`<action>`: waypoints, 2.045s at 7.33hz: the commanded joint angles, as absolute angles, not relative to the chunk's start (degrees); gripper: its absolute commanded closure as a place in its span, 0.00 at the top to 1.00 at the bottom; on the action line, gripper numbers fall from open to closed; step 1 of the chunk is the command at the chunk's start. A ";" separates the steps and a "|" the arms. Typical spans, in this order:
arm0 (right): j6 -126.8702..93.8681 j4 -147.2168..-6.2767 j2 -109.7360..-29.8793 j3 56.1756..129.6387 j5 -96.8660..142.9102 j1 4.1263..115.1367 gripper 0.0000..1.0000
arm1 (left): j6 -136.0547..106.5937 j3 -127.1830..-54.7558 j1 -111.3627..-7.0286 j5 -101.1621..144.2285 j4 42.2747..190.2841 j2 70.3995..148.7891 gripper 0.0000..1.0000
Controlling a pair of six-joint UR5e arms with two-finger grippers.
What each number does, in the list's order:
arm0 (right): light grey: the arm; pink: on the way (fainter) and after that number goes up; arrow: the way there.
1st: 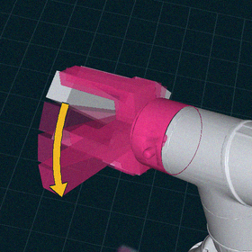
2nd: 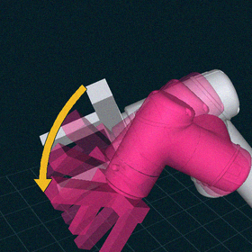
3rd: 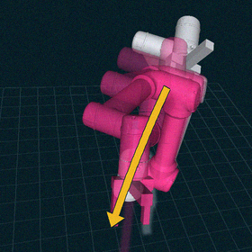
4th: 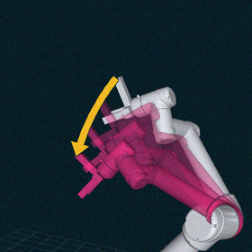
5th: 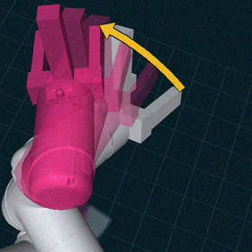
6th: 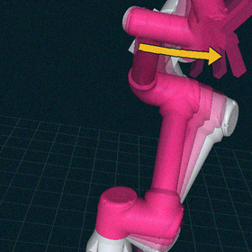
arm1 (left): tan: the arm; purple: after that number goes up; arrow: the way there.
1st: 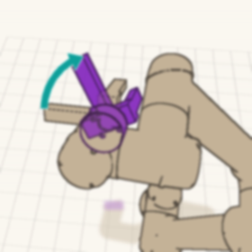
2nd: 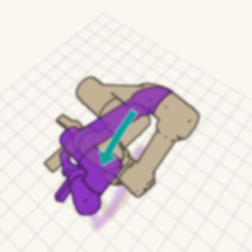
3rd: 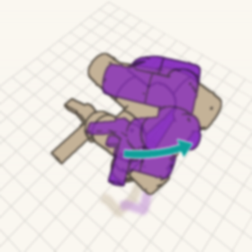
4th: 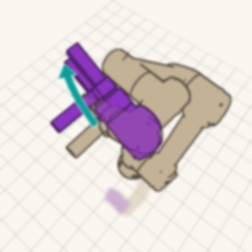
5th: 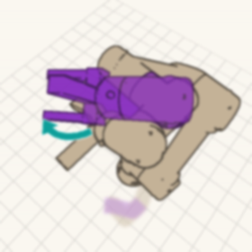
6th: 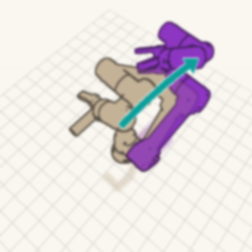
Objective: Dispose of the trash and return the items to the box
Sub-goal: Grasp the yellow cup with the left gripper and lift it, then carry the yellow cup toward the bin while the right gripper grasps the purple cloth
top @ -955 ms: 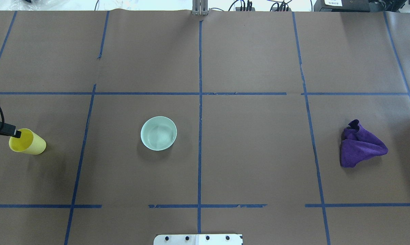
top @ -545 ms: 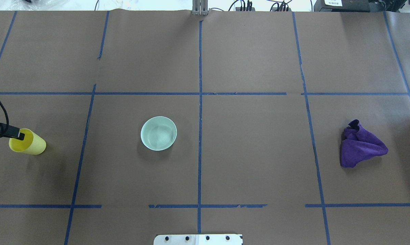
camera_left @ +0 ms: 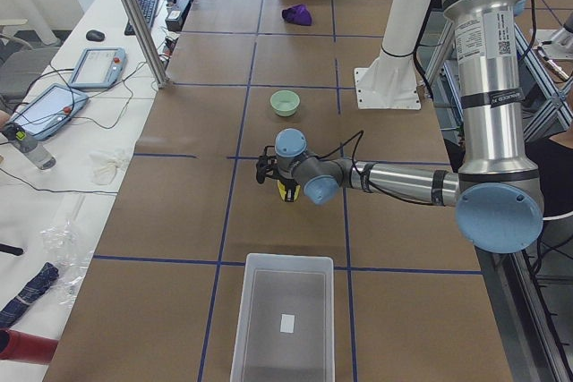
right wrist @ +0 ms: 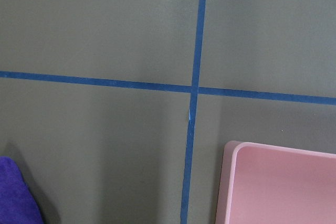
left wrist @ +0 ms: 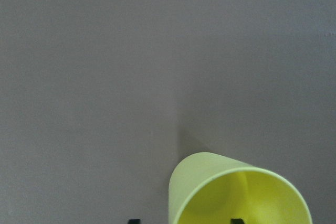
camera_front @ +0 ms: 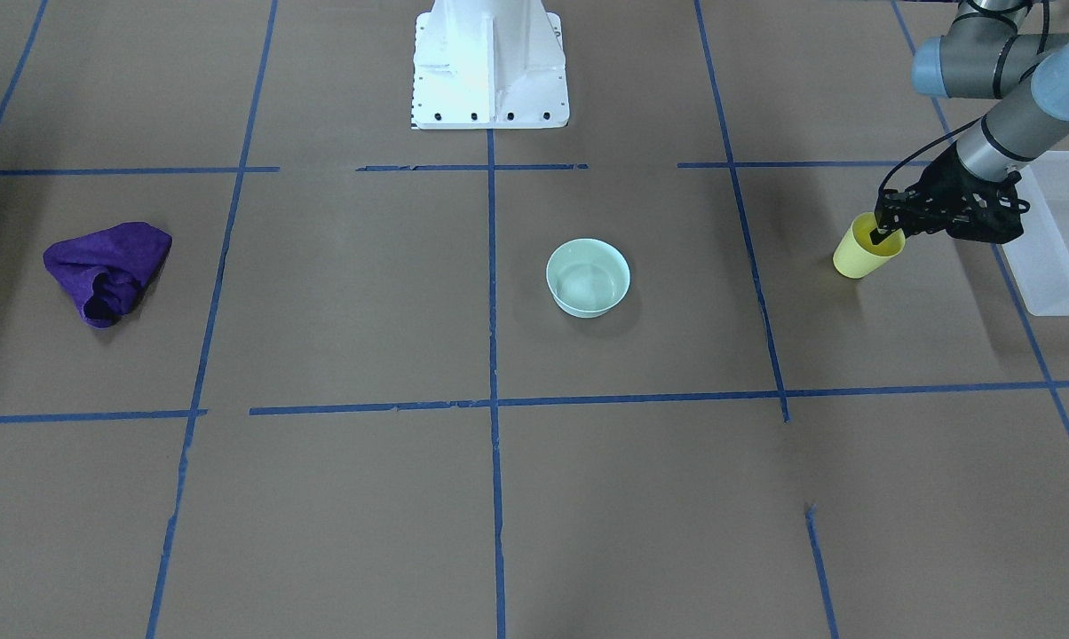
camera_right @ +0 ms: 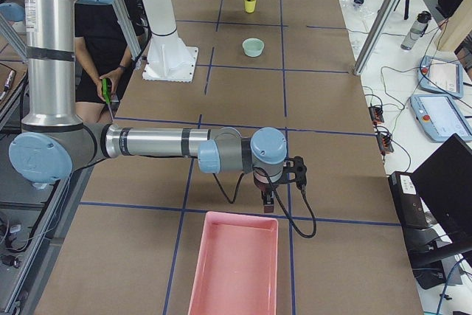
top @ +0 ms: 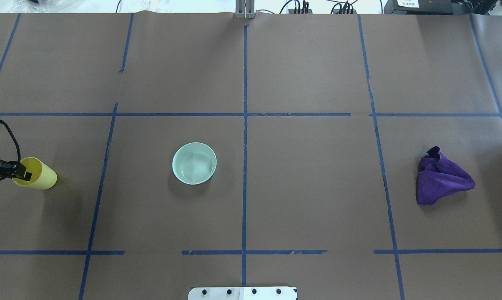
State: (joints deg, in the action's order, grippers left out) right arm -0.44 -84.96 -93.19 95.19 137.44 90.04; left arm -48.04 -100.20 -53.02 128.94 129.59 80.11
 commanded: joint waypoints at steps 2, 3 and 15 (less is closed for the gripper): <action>-1.14 -84.55 -93.25 95.98 140.62 89.39 1.00 | -48.08 -104.91 -55.26 129.63 127.81 79.90 0.00; -8.97 -84.46 -93.25 96.85 140.89 87.73 1.00 | -47.29 -108.16 -58.76 129.64 121.01 80.33 0.00; -42.45 -57.57 -99.40 103.89 125.62 50.39 1.00 | -0.89 -111.36 -88.06 128.85 90.09 89.91 0.00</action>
State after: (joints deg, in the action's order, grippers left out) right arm -42.27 -57.50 -99.28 103.83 127.33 53.25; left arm -3.23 -112.42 -86.85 128.85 90.45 89.27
